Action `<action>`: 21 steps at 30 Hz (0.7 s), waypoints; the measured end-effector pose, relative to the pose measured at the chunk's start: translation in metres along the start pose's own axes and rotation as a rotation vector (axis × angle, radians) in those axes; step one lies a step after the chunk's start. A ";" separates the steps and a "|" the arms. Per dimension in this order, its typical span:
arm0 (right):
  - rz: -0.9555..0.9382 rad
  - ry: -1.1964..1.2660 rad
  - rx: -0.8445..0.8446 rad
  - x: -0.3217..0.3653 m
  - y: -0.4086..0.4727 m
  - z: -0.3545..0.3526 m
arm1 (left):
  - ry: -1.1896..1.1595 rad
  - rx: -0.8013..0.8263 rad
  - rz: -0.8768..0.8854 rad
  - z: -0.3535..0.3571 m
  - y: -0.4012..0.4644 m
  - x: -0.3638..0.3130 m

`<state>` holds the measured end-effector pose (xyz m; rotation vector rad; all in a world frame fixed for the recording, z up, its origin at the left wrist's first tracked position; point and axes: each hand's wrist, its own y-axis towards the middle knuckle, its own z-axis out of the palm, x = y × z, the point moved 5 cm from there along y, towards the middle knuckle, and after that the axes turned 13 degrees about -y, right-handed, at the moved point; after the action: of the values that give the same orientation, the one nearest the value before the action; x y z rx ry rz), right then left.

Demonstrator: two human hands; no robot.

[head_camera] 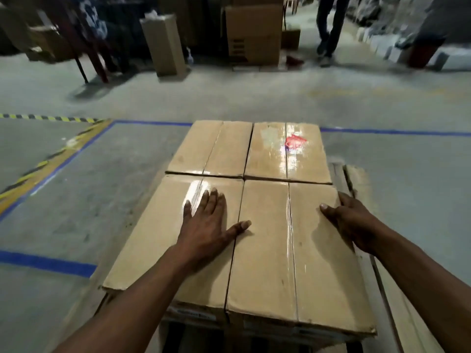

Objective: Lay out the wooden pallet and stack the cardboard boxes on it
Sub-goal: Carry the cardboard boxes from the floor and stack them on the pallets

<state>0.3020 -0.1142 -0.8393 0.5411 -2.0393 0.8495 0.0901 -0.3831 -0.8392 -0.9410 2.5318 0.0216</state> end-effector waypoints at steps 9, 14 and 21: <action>0.102 -0.066 0.085 0.023 -0.014 -0.005 | -0.109 0.196 -0.108 -0.011 0.005 -0.004; 0.188 -0.034 -0.087 0.039 0.017 -0.020 | -0.402 -0.190 -0.378 -0.067 0.058 0.049; 0.324 -0.034 -0.217 0.064 0.067 -0.011 | -0.756 -0.283 -0.630 -0.109 0.123 0.116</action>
<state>0.2296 -0.0651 -0.8065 0.1056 -2.2523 0.7935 -0.1078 -0.3776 -0.8038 -1.4626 1.5010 0.4590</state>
